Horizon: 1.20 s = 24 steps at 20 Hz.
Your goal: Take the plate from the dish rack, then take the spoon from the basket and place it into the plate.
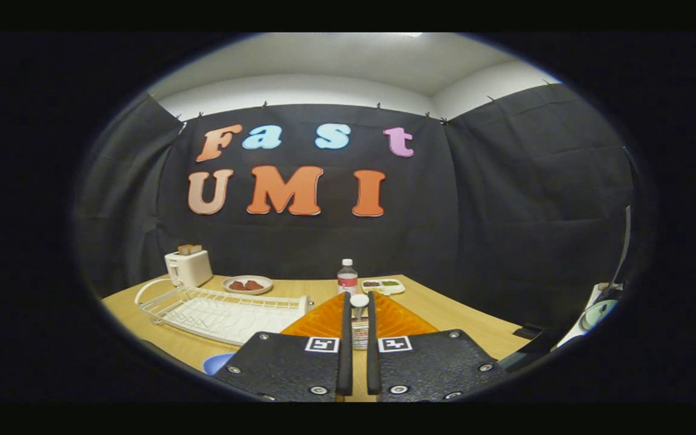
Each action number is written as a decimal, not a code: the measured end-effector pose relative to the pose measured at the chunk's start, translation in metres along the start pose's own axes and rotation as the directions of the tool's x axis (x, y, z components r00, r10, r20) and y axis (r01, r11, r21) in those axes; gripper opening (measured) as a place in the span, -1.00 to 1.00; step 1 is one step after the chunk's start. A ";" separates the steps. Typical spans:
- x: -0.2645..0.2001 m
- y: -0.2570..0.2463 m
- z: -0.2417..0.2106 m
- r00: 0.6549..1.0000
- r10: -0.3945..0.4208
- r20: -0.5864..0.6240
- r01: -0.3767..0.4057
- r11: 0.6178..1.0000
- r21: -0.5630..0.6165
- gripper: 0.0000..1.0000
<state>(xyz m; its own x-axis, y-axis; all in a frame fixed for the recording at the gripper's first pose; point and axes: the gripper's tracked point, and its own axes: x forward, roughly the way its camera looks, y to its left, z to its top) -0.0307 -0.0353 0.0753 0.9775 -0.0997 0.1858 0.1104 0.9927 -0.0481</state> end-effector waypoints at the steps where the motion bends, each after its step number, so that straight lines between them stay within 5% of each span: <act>1: -0.009 0.005 0.002 1.000 0.016 0.001 -0.016 1.000 0.006 -0.82; 11: -0.080 0.071 -0.013 0.978 0.206 -0.036 -0.205 0.978 0.029 -0.82; 24: -0.080 0.118 -0.074 0.944 0.304 -0.127 -0.307 0.952 0.000 -0.81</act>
<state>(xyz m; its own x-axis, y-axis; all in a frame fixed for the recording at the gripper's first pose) -0.0824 0.0848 -0.0177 0.9792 0.1995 0.0365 -0.1949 0.9754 -0.1028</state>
